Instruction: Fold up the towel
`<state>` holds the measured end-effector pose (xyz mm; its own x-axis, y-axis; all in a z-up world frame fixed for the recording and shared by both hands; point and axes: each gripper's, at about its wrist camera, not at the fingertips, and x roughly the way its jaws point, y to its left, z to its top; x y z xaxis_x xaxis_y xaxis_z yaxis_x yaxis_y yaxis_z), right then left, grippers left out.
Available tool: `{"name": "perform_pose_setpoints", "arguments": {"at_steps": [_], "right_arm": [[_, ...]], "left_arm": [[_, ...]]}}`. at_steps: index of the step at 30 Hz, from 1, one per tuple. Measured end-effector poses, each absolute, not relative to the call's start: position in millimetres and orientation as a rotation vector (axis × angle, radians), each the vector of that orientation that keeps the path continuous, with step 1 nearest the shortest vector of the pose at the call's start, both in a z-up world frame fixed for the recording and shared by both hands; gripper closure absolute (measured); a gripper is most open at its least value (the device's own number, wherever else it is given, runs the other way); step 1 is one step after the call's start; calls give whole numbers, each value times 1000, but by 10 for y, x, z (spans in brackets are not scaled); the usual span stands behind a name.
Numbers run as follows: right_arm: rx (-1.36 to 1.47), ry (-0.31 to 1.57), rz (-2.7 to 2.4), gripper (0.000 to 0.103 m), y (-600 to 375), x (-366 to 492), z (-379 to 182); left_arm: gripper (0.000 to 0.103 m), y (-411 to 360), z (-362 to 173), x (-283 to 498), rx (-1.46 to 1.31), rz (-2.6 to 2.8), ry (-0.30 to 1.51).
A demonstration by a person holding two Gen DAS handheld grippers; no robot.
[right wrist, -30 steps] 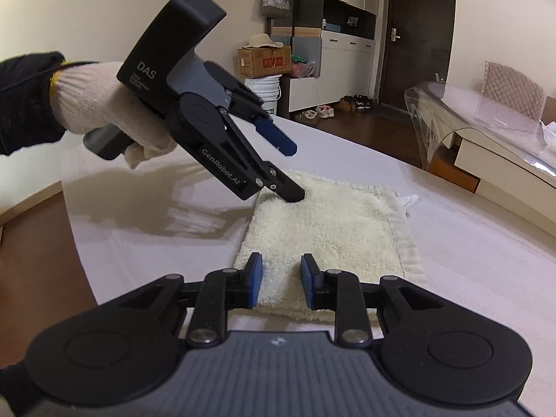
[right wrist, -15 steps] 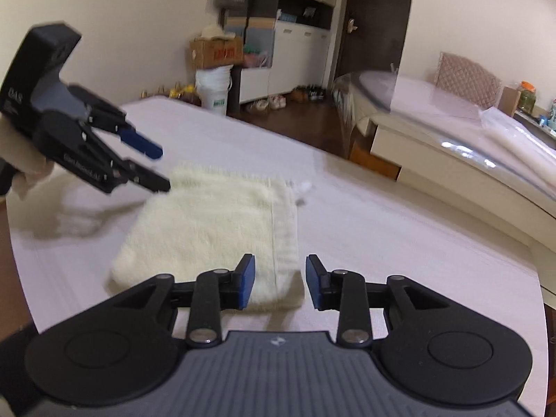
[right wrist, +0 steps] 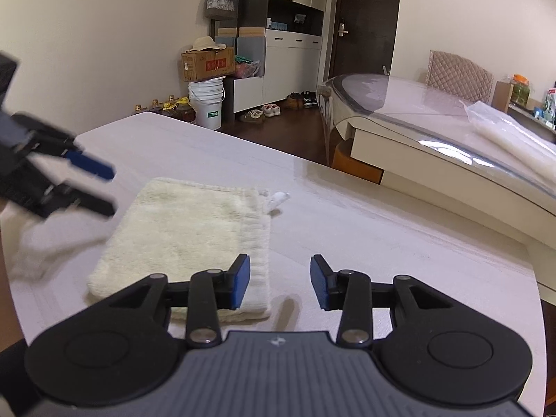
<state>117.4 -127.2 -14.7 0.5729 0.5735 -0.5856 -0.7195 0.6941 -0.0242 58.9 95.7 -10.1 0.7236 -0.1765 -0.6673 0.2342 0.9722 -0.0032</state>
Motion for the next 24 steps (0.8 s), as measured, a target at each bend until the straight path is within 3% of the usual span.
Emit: {"name": "perform_pose_setpoints", "arguments": {"at_steps": [16,24], "right_arm": [[-269,610,752,58,-1239,958,-248],[-208,549,707,58,-1252,737,-147]], "left_arm": [[30,915,-249,692,186,-240,752],[36,917,-116,535,158,-266,721]]}}
